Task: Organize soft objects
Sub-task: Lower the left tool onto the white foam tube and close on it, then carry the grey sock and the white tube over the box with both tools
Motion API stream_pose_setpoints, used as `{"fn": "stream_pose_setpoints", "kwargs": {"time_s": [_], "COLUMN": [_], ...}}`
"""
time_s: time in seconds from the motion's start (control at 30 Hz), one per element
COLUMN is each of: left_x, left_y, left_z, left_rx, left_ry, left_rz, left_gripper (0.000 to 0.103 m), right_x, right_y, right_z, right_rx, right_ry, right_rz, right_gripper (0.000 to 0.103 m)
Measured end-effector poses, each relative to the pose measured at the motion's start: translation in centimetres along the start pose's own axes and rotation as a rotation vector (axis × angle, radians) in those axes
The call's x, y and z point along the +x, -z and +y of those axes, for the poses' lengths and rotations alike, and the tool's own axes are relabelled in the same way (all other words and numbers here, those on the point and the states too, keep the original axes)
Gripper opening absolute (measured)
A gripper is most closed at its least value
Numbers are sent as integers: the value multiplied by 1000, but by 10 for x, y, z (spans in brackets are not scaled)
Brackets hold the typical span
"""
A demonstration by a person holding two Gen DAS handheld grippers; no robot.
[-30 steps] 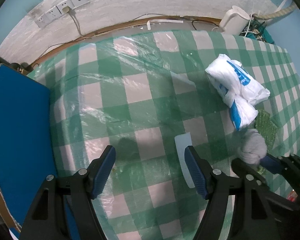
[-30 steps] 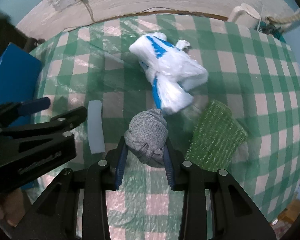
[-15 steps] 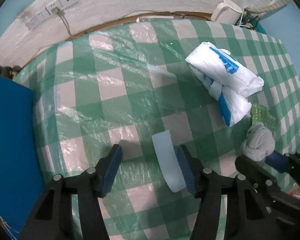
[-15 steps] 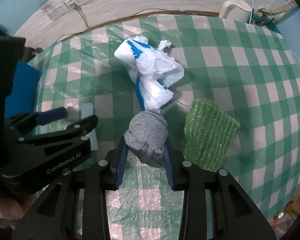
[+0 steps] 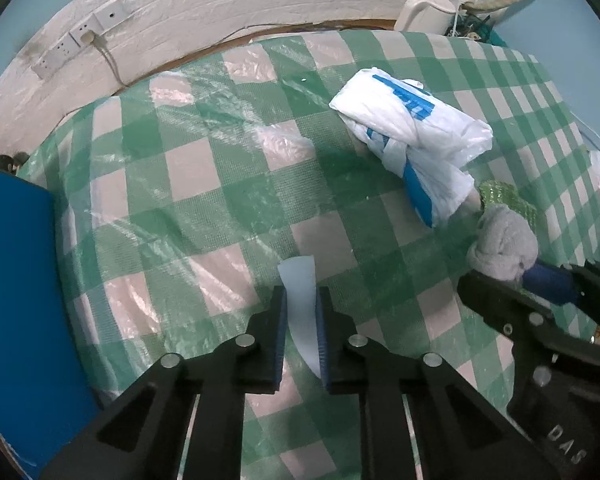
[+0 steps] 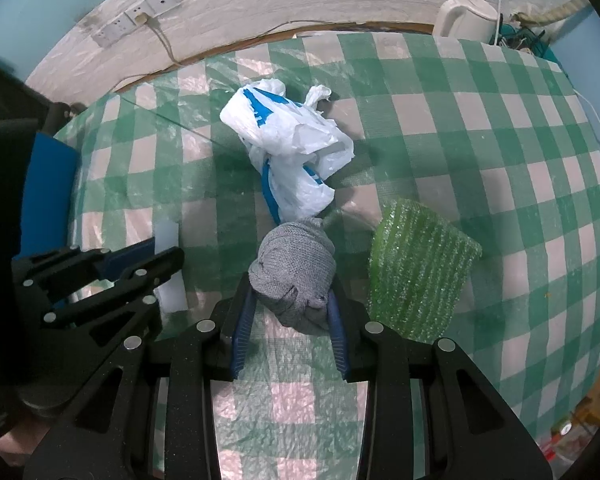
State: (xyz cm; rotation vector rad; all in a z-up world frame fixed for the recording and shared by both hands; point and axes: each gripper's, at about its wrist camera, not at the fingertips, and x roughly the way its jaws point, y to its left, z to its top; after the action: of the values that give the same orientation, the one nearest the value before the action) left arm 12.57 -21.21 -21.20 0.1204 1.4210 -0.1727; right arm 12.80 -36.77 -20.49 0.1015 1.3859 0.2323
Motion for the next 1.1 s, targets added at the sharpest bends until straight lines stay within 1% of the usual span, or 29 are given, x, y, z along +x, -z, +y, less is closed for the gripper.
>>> {"fn": "stream_pose_setpoints", "kwargs": {"time_s": [0.07,0.3,0.53,0.73,1.0,1.1], "left_x": [-3,-20,-34,-51,-67,-78], "left_y": [3,16,19,27,33,35], "left_z": [4,23,29,40,56,56], "left_rx": [-13,-40,-47,-37,-67,-50], "left_ry": [13,49,71,22,5,-32], "left_rz": [1,-33,-56,-84,-99,-135], "left_gripper": [13,13,13,13,13,13], "right_x": [-2,-7,-14,-20,-32,-40], "right_y": [0,3,4,3,1,2], "right_z": [1,2,12,21,36,44], "right_rx": [-3,-3,-27,-39,-61,-83], "right_ry": [-4,-10,-23,-23,-17,-12], "right_rz": [-3,-14,-28,-42,-62,-75], "right_gripper": [33,33,33,33,33,33]}}
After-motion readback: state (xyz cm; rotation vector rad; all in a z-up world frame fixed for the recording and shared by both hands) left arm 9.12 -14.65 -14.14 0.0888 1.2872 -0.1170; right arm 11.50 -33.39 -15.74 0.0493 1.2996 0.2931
